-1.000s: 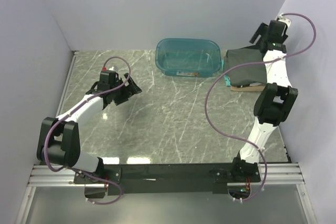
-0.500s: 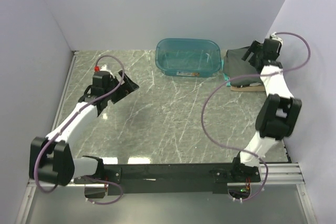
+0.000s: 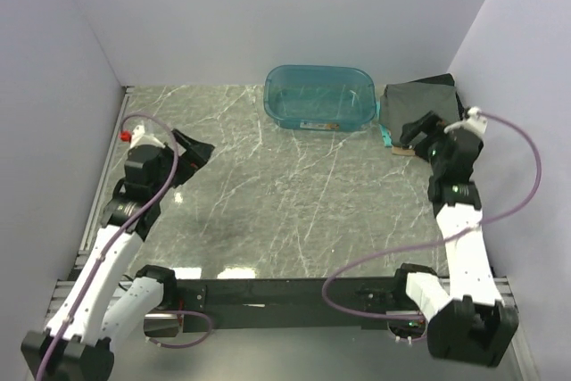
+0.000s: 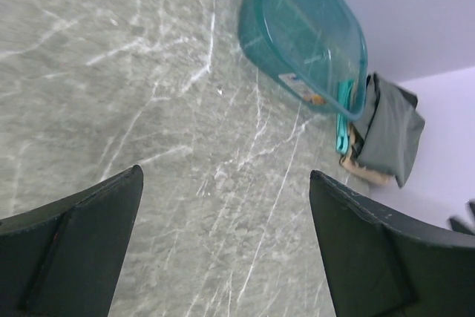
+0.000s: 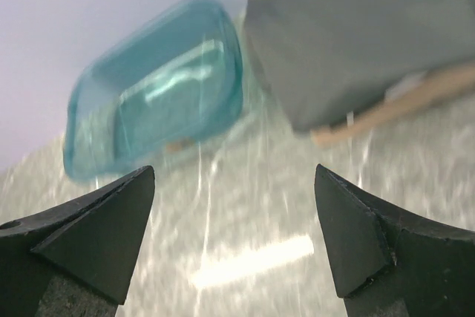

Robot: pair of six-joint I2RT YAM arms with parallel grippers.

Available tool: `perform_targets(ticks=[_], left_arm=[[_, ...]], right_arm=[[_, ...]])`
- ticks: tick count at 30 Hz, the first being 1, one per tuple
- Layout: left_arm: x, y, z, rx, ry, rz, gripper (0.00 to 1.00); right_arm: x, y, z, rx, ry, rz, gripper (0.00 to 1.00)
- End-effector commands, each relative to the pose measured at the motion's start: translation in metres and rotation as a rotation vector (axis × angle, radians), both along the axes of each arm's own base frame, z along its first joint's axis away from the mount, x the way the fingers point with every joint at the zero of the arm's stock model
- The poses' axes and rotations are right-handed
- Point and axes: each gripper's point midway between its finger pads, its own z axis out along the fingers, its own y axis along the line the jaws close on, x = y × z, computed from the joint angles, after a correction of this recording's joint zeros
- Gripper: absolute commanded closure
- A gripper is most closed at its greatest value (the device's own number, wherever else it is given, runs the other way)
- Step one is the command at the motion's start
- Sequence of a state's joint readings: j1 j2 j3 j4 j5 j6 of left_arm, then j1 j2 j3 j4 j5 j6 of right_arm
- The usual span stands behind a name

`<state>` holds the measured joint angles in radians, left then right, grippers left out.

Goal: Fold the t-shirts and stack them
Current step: Reset both grippers

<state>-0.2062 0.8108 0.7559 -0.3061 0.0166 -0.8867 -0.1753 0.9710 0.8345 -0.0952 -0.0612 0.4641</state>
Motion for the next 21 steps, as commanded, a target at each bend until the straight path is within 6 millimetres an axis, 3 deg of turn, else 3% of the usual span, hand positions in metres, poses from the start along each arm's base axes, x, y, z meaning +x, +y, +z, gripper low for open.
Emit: perform_targets(ticks=[1,6,11,21], left_arm=[[-0.015,0.022,-0.001,0.015,0.017,0.114,0.01],[-0.03,0.037,0.007,0.015,-0.009,0.183,0.01],[-0.034,0.044,0.012,0.029,-0.017,0.213,0.0],[-0.032,0.046,0.0,0.038,0.037,0.23,0.01]], right_arm=[[-0.019,0.016,0.004,0.013,-0.065,0.061,0.06],[-0.048,0.006,-0.029,-0.027,0.027,0.001,0.05],[-0.058,0.007,-0.03,-0.033,-0.017,-0.005,0.05],[-0.061,0.004,-0.033,-0.041,0.003,-0.025,0.05]])
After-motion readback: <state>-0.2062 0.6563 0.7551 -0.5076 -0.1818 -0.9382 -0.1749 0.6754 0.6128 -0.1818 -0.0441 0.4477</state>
